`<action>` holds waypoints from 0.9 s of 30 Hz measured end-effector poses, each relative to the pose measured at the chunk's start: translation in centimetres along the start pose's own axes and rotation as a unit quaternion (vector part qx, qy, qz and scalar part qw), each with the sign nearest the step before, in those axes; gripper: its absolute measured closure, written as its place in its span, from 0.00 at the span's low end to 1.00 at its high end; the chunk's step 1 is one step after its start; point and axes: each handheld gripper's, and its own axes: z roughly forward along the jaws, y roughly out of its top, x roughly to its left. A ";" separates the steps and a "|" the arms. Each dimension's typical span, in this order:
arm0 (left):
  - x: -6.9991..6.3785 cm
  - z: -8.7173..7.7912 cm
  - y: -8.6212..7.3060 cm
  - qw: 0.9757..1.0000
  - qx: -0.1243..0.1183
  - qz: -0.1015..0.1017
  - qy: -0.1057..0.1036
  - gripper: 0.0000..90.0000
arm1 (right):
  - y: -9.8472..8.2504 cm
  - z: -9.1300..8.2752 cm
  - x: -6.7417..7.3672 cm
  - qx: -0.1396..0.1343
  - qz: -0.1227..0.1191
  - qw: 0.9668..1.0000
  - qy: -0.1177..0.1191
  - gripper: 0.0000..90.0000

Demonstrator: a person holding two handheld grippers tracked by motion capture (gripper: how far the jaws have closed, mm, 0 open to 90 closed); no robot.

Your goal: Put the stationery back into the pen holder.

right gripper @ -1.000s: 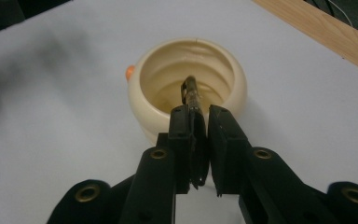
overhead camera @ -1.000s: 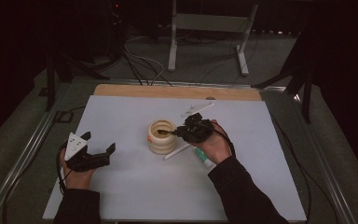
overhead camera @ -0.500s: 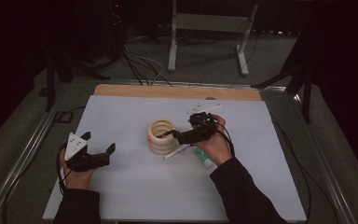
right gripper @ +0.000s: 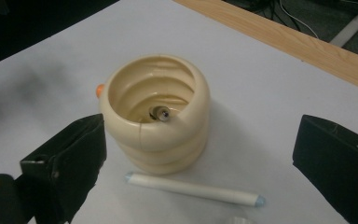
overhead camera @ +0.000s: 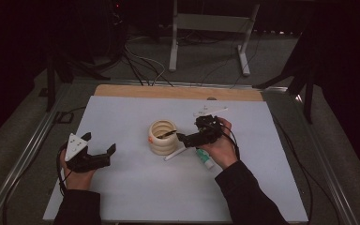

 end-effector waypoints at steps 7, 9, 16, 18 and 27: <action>0.0 0.0 0.0 1.000 0.002 0.000 0.001 0.00 | -0.7 -0.6 -0.4 0.000 0.007 1.000 -0.001 0.03; 0.0 0.0 0.0 1.000 0.001 -0.001 0.001 0.00 | -0.9 -0.7 -0.5 -0.001 0.010 1.000 -0.002 0.03; 0.0 0.1 0.0 1.000 0.002 0.000 0.001 0.00 | -1.6 -1.0 -0.8 0.002 0.009 1.000 -0.008 0.03; 0.0 0.1 0.0 1.000 0.002 -0.001 0.001 0.00 | -1.8 -1.2 -0.9 0.002 0.010 1.000 -0.010 0.03; 0.0 0.1 -0.1 1.000 0.003 -0.001 0.001 0.00 | -2.7 -1.6 -1.2 0.007 0.011 1.000 -0.018 0.03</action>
